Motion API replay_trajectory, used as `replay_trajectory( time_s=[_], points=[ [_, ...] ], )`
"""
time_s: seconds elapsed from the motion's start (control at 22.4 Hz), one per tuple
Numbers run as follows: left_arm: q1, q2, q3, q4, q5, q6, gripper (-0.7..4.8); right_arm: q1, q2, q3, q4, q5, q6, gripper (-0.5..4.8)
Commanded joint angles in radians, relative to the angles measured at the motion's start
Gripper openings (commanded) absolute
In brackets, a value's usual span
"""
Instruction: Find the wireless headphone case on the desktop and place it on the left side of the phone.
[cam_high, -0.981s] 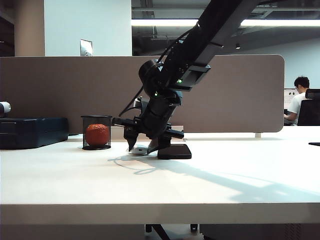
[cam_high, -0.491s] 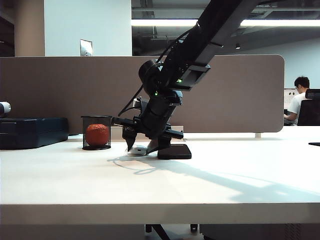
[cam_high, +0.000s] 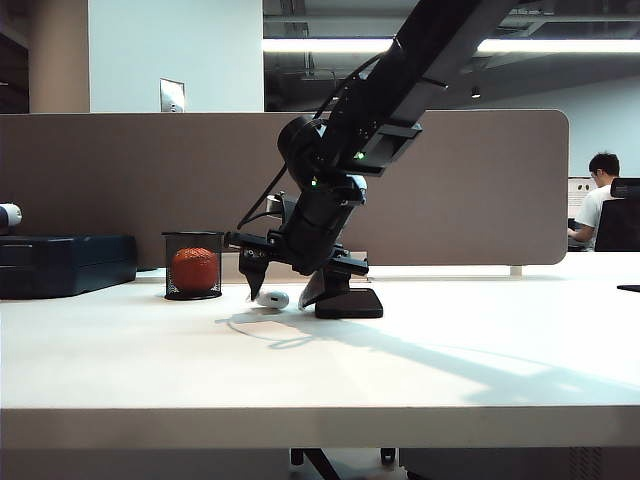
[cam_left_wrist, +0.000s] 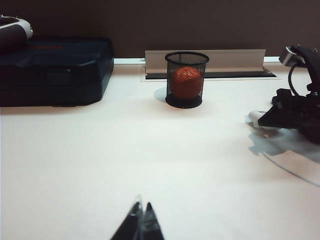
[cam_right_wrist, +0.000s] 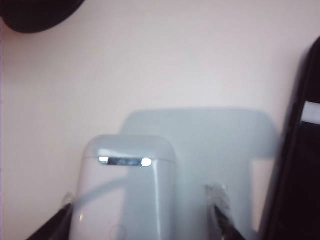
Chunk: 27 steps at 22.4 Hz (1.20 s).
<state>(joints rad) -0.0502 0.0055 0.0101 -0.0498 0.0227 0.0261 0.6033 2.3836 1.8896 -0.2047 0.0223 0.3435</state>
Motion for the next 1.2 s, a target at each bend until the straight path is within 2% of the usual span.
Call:
replay_trajectory(
  time_s=[0.04, 0.13, 0.22, 0.31, 0.49, 0.62, 0.85, 1.11, 1.16, 1.2],
  points=[
    [0.002, 0.001, 0.003, 0.006, 0.0, 0.0, -0.05, 0.001, -0.031, 0.003, 0.006, -0.002, -0.004, 3.39],
    [0.002, 0.001, 0.002, 0.006, 0.0, 0.0, -0.05, 0.0, -0.042, 0.003, 0.007, 0.001, -0.003, 3.6],
    [0.002, 0.001, 0.002, 0.006, 0.0, 0.0, -0.05, -0.002, -0.05, 0.011, 0.005, 0.0, -0.004, 4.1],
    [0.002, 0.001, 0.003, 0.006, 0.0, 0.0, -0.05, -0.002, -0.055, 0.02, -0.002, 0.0, -0.003, 4.22],
    [0.002, 0.001, 0.003, 0.006, 0.0, 0.0, -0.05, -0.002, -0.065, 0.065, -0.04, 0.001, -0.014, 4.23],
    [0.002, 0.001, 0.002, 0.006, 0.0, 0.0, -0.05, -0.005, -0.092, 0.09, -0.074, 0.005, -0.077, 4.23],
    [0.002, 0.001, 0.002, 0.006, 0.0, 0.0, -0.05, -0.038, -0.198, 0.09, -0.084, 0.062, -0.12, 4.22],
    [0.002, 0.001, 0.002, 0.005, 0.0, 0.0, -0.05, -0.126, -0.357, 0.09, -0.166, 0.034, -0.14, 4.16],
    [0.002, 0.001, 0.002, 0.005, 0.0, 0.0, -0.05, -0.143, -0.384, 0.09, -0.192, 0.024, -0.151, 3.92],
    [0.002, 0.001, 0.002, 0.005, 0.0, 0.0, -0.05, -0.16, -0.415, 0.09, -0.223, 0.019, -0.17, 3.34]
  ],
)
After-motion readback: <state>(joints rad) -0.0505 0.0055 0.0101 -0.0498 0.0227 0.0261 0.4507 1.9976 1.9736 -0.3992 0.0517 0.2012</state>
